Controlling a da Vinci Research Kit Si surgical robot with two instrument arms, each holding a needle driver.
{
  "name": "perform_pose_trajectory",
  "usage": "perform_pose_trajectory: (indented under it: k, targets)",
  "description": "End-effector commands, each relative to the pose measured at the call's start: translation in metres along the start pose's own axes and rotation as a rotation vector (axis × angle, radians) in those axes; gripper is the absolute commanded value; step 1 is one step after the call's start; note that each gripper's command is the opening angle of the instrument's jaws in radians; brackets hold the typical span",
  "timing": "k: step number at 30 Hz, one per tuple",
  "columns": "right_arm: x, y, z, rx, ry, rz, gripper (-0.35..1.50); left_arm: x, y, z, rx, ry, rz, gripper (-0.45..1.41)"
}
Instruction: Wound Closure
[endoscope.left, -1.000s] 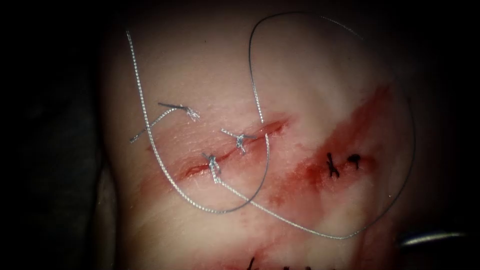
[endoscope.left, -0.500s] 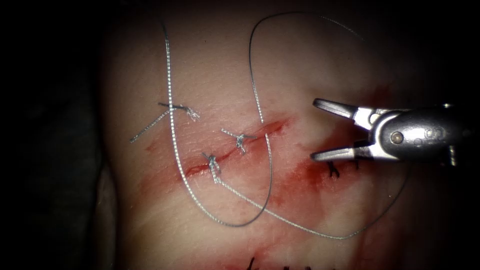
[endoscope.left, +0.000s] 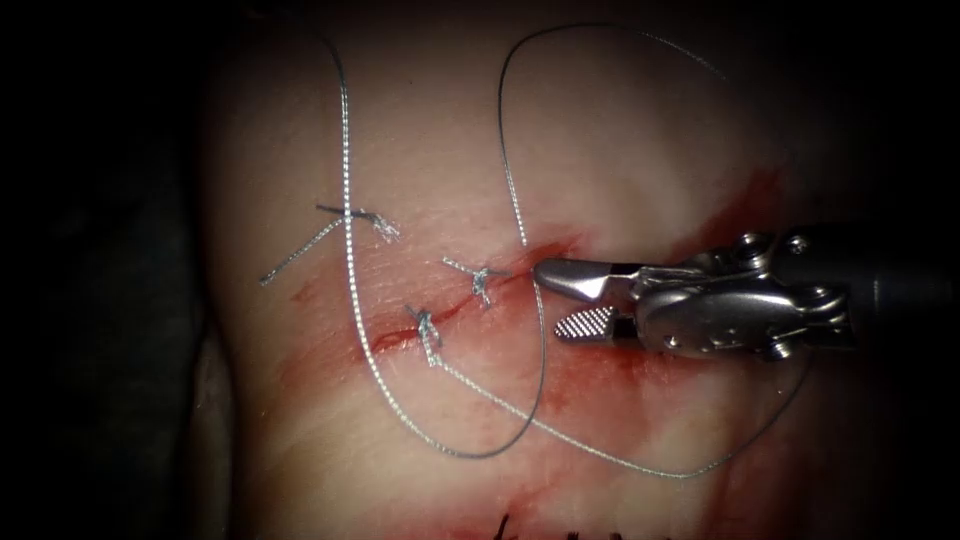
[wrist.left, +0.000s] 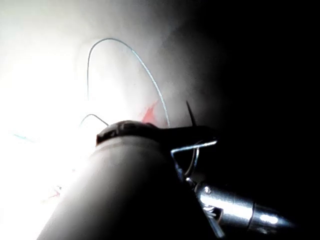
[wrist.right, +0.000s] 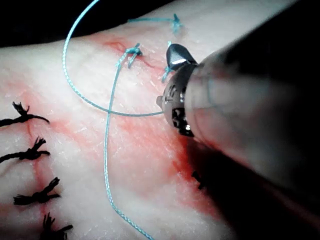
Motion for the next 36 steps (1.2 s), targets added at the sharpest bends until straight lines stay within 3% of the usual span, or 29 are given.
perform_pose_trajectory:
  k: [1,5,6,7,8,9,10,11,12,13,14,15,16,17,18,23,24,27,29,33,34,36]
  targets:
    - [0.0000,-0.0001,0.0015,0.023,-0.008,-0.043,0.91,0.0001,-0.0006,0.0003,-0.001,-0.001,0.000,-0.45]
    - [-0.0004,-0.0010,0.0022,0.092,-0.030,-0.086,0.91,0.0000,-0.0006,0.0003,-0.001,-0.003,-0.002,-0.45]
    - [-0.0005,-0.0011,0.0022,0.094,-0.036,-0.034,0.91,0.0000,-0.0006,0.0003,-0.001,-0.004,-0.003,-0.45]
    - [-0.0008,-0.0012,0.0018,0.076,-0.046,0.193,0.93,0.0000,-0.0006,0.0004,-0.001,-0.004,-0.003,-0.45]
    - [-0.0008,-0.0012,0.0018,0.076,-0.046,0.193,0.93,0.0000,-0.0006,0.0004,-0.001,-0.004,-0.003,-0.45]
    - [-0.0010,-0.0013,0.0015,0.034,-0.046,0.373,0.93,0.0000,-0.0006,0.0004,-0.001,-0.005,0.003,-0.45]
    - [-0.0010,-0.0013,0.0015,0.034,-0.046,0.373,0.93,0.0000,-0.0006,0.0004,-0.001,-0.005,0.003,-0.45]
    - [-0.0009,-0.0018,0.0011,-0.031,-0.051,0.597,0.94,0.0000,-0.0007,0.0004,-0.001,-0.005,0.003,-0.45]
    - [-0.0001,-0.0027,0.0006,-0.090,-0.006,1.059,0.78,-0.0001,-0.0007,0.0004,-0.001,-0.005,0.003,-0.45]
    - [0.0017,-0.0038,0.0004,-0.223,0.038,1.610,0.24,-0.0002,-0.0008,0.0005,-0.002,-0.005,0.004,-0.45]
    - [0.0017,-0.0038,0.0004,-0.223,0.038,1.610,0.24,-0.0002,-0.0008,0.0005,-0.002,-0.005,0.004,-0.45]
    - [0.0022,-0.0040,0.0005,-0.260,0.047,1.757,0.22,-0.0002,-0.0008,0.0005,-0.002,-0.004,0.005,-0.45]
    - [0.0032,-0.0045,0.0011,-0.324,0.055,1.999,0.11,-0.0002,-0.0009,0.0005,-0.002,-0.004,0.006,-0.45]
    - [0.0039,-0.0051,0.0020,-0.362,0.049,2.092,0.21,-0.0003,-0.0010,0.0005,-0.002,-0.003,0.007,-0.45]
    - [0.0042,-0.0053,0.0026,-0.370,0.048,2.106,0.07,-0.0003,-0.0011,0.0006,-0.002,-0.003,0.008,-0.45]
    - [0.0038,-0.0060,0.0050,-0.373,0.036,2.130,0.21,-0.0003,-0.0011,0.0006,-0.002,-0.003,0.008,-0.45]
    - [0.0030,-0.0055,0.0053,-0.386,0.032,2.137,0.59,-0.0003,-0.0011,0.0006,-0.002,-0.003,0.008,-0.45]
    - [0.0019,-0.0038,0.0042,-0.419,0.016,2.135,0.93,-0.0004,-0.0011,0.0006,-0.002,-0.004,0.013,-0.45]
    - [0.0018,-0.0026,0.0031,-0.449,0.002,2.136,1.03,-0.0004,-0.0012,0.0006,-0.002,-0.003,0.014,-0.45]
    - [0.0020,-0.0015,0.0021,-0.475,-0.011,2.158,0.88,-0.0004,-0.0012,0.0007,-0.002,-0.003,0.014,-0.45]
    - [0.0019,-0.0011,0.0019,-0.493,-0.017,2.168,0.69,-0.0004,-0.0012,0.0007,-0.003,-0.004,0.014,-0.45]
    - [0.0019,-0.0011,0.0019,-0.498,-0.019,2.169,0.69,-0.0004,-0.0012,0.0007,-0.003,-0.004,0.014,-0.45]
